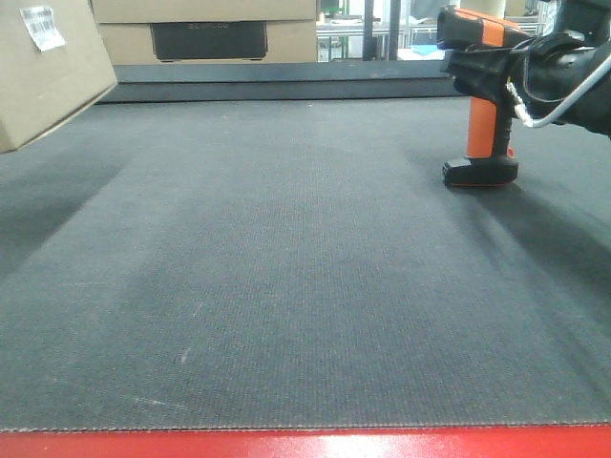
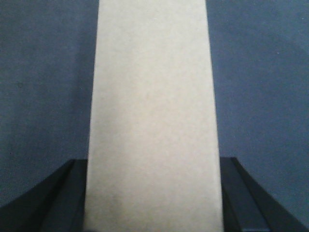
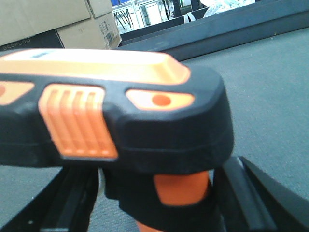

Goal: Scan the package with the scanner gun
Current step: 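Close the right gripper on the scanner gun's handle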

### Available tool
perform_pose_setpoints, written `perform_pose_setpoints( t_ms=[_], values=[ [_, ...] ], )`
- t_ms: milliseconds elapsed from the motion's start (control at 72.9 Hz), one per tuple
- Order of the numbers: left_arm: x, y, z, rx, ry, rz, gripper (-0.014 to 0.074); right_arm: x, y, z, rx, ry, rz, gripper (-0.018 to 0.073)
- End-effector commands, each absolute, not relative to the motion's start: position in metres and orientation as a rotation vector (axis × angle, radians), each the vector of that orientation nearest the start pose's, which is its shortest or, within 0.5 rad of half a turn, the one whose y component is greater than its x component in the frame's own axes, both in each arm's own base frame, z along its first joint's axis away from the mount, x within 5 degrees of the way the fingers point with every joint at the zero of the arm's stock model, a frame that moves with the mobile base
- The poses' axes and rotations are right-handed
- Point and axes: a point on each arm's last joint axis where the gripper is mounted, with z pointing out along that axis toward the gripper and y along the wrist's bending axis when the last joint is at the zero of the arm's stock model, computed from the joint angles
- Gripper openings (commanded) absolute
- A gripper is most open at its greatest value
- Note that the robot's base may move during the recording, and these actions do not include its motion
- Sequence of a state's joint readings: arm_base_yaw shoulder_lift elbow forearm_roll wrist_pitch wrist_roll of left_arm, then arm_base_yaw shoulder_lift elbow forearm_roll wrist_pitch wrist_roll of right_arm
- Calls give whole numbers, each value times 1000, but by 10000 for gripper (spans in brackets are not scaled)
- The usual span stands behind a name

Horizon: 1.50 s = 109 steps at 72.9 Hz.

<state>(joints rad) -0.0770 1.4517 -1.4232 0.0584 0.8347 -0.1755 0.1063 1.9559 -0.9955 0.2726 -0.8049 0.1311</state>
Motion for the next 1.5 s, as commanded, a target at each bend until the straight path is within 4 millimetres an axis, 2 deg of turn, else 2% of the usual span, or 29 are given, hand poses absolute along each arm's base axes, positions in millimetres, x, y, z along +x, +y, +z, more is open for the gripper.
perform_pose_setpoints(
  t_ms=[0,206,329,494,782,1084,1304,1482],
  values=[
    [319,-21,386,-93,2317,-67,-111,410,26,188,317,1611,165,381],
    [319,-21,387,-92,2315,-67,-111,409,37,185,297,1639,186,382],
    [319,-21,387,-92,2315,-67,-111,408,44,184,285,1664,200,416],
    [319,-21,387,-92,2315,-67,-111,407,42,183,340,1660,199,473],
    [319,-21,387,-92,2315,-67,-111,407,40,183,329,1663,160,473],
    [319,-21,386,-93,2317,-67,-111,413,39,191,355,1617,163,467],
    [319,-21,386,-93,2320,-66,-111,417,39,183,364,1635,159,467],
    [319,-21,386,-93,2320,-66,-111,417,39,185,363,1617,157,467]
  ],
)
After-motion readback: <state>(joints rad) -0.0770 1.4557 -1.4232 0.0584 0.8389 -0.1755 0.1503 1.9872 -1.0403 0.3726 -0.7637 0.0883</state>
